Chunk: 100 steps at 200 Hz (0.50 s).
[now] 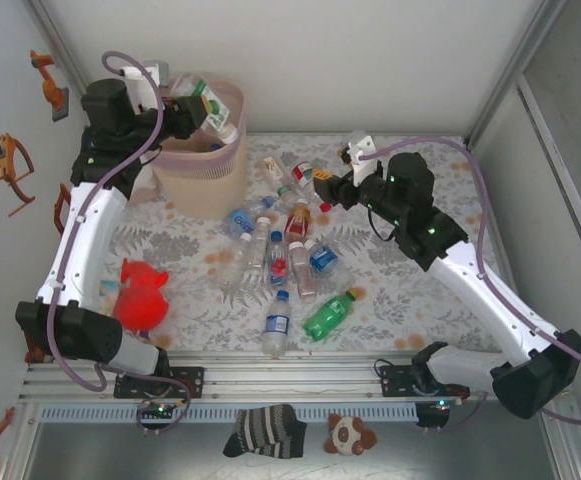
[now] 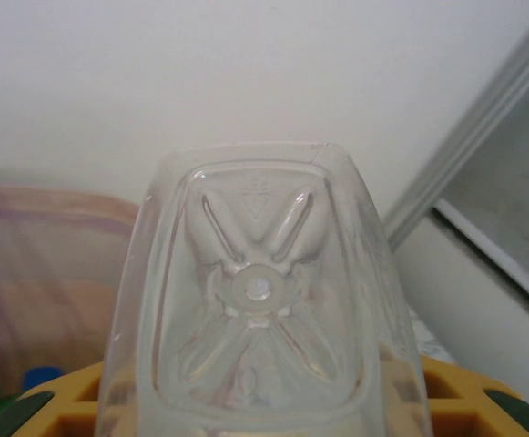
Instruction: Put the plastic bottles in the bin
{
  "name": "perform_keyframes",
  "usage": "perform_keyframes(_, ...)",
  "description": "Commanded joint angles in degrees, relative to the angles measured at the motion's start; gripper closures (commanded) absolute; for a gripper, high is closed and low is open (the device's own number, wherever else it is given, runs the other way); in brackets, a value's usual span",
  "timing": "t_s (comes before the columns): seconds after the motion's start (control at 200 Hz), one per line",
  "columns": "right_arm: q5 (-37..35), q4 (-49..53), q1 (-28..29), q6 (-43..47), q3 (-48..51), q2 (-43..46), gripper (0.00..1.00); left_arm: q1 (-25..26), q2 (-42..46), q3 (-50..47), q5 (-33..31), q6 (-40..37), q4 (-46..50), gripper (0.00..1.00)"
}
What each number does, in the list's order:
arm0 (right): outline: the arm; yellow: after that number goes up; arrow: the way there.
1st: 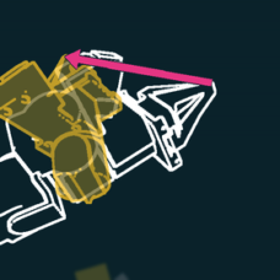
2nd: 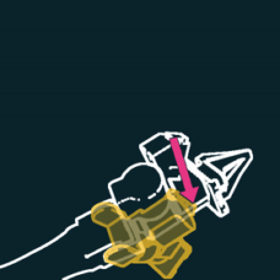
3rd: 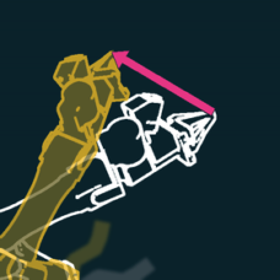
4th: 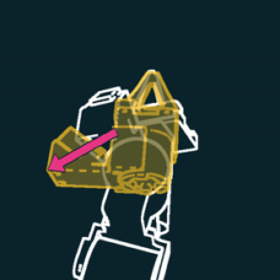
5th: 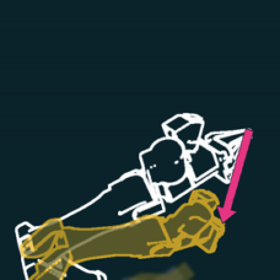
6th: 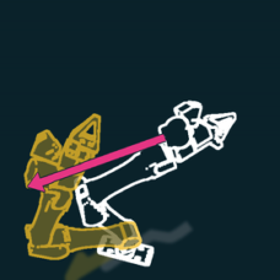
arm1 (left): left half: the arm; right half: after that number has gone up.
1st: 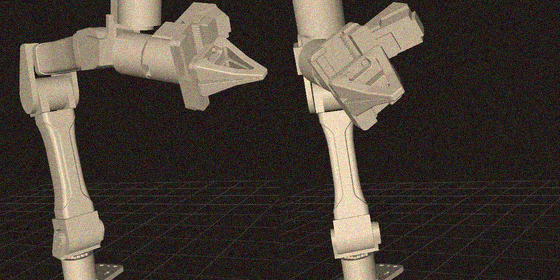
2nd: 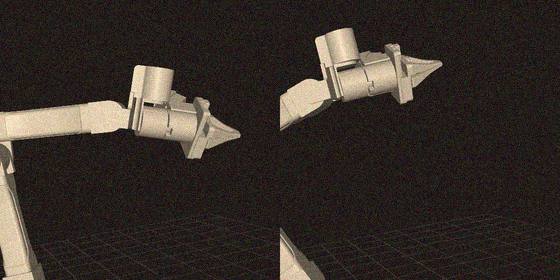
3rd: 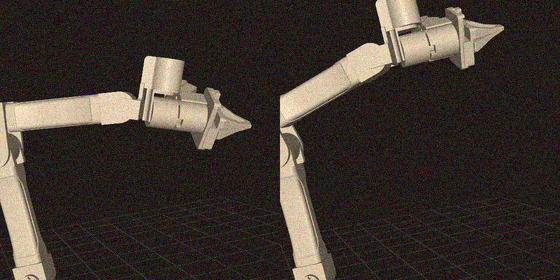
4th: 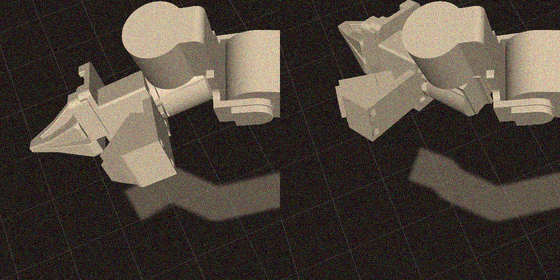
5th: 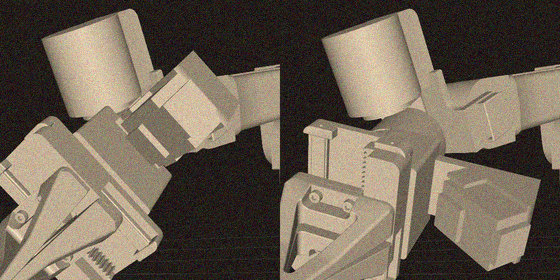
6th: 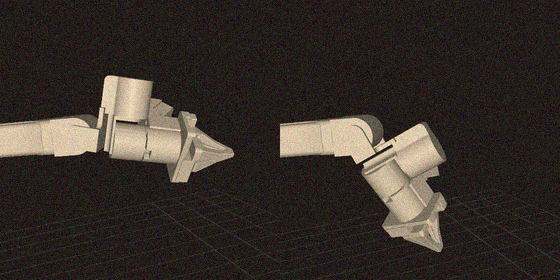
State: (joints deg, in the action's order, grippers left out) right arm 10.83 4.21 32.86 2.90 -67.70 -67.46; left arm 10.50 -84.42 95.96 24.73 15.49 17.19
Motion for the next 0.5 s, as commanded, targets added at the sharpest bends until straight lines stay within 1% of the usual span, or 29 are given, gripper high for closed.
perform_keyframes(0.0, -1.07, 0.69, -0.06, 0.27, -1.00, 1.36, 0.32, -0.74, 1.31, 2.36, -9.06, -6.87, 4.62, 0.63)
perform_keyframes(0.13, -1.14, 1.22, -0.01, 0.27, -1.18, 1.63, 0.32, -1.00, 0.35, 3.11, -16.17, -11.08, 6.87, 0.63)
perform_keyframes(0.265, -1.34, 1.61, -0.01, 0.19, -1.19, 2.01, 0.32, -1.01, -2.96, 6.25, -23.19, -15.37, 11.32, 0.63)
perform_keyframes(0.366, -1.25, 1.82, 0.09, 0.00, -1.19, 2.03, 0.32, -1.10, -5.16, 7.68, -25.52, -17.61, 13.30, 0.63)
perform_keyframes(0.496, -1.32, 2.12, 0.17, -0.08, -1.33, 1.98, 0.32, -1.27, -7.99, 9.05, -26.68, -19.06, 15.08, 0.63)
